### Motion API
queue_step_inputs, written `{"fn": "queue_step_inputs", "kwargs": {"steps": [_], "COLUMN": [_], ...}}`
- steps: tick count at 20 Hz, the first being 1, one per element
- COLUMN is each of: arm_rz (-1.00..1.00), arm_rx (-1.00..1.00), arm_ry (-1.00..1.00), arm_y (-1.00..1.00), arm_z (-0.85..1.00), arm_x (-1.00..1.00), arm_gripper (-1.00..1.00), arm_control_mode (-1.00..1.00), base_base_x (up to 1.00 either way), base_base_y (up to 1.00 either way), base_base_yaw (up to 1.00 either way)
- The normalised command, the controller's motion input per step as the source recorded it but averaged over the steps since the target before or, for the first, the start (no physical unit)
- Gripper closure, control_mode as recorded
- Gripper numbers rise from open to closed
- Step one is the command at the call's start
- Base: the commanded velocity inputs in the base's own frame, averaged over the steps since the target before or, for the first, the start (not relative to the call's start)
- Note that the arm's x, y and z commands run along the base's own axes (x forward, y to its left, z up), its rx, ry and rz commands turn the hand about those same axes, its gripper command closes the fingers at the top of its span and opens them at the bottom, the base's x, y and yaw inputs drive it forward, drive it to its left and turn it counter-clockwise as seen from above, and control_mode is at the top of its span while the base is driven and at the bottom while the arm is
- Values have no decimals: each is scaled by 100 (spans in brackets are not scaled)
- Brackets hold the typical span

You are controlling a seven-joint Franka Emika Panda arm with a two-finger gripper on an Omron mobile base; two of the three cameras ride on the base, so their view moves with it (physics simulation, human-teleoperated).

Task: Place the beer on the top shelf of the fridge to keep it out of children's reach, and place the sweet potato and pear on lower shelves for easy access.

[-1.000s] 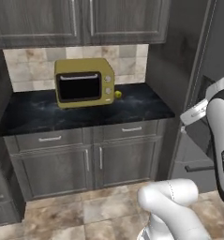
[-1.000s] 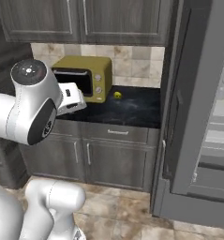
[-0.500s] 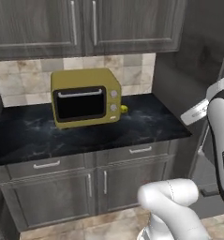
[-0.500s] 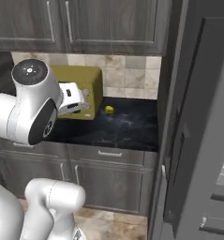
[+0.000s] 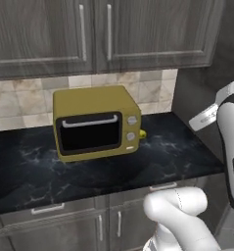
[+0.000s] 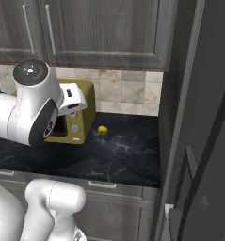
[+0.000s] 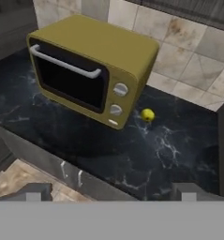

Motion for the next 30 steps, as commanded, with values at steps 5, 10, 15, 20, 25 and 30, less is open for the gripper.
{"fn": "queue_step_inputs", "kwargs": {"steps": [5,10,15,20,25,30], "arm_rz": [0,0,2,9,17,21], "arm_rx": [0,0,0,-2,-7,-10], "arm_ry": [0,0,0,0,0,0], "arm_y": [0,0,0,0,0,0], "arm_z": [0,0,-19,-49,-54,-45], "arm_x": [0,0,6,18,19,14], "arm_gripper": [-100,-100,-100,-100,-100,-100], "arm_control_mode": [100,100,-100,-100,-100,-100], "base_base_x": [73,47,11,0,0,0], "base_base_y": [0,0,0,0,0,0], "base_base_yaw": [0,0,1,0,0,0]}}
